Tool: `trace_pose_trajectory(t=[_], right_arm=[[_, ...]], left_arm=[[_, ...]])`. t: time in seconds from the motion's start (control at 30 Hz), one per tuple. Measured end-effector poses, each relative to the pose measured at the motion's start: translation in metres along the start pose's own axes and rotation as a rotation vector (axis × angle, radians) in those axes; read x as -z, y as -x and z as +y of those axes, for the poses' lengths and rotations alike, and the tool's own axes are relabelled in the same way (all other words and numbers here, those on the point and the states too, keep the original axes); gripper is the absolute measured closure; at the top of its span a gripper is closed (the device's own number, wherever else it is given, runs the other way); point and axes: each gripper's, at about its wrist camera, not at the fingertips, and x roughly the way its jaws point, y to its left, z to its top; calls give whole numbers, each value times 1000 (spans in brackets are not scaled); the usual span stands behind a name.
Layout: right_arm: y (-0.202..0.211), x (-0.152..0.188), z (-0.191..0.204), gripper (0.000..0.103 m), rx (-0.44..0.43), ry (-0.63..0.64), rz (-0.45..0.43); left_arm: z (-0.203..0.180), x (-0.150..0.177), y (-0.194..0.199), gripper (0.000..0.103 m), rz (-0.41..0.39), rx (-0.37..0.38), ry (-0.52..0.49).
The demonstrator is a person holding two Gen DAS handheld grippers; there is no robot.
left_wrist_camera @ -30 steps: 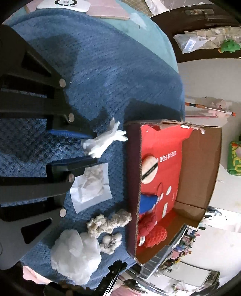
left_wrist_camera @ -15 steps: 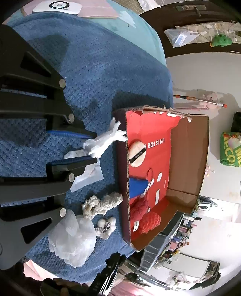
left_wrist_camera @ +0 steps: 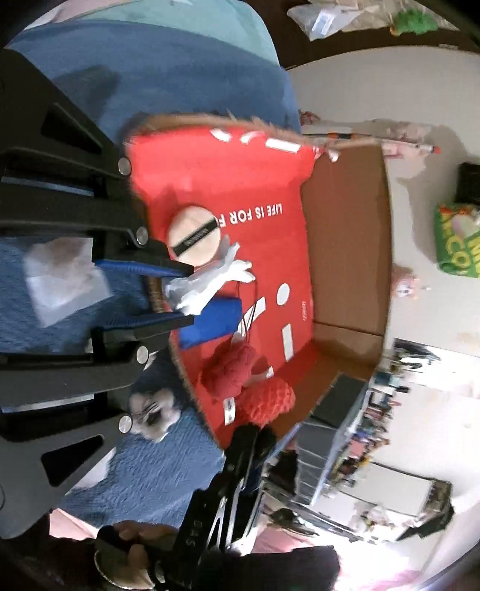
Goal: Organize soft objects
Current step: 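Carry the tissue and black pom-pom into the box and open both tools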
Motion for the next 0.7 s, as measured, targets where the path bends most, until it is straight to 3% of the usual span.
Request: trace_pose_trajectory(t=[0.07,0.27,0.43,0.7], right_arm=[[-23,-14,-1,66,4,30,34],[-93,-48,-13,66,15,41,168],[-132,-55,-21,66,41,32,272],[-154,-51,-26,66,86,38,339]], left_arm=[[1,-13,-17,85,30,29,-1],[12,-42,-72,85,128,22,16],[22,-50,-102,85,199,53,52],[22,-50,-120,85,239,56,47]])
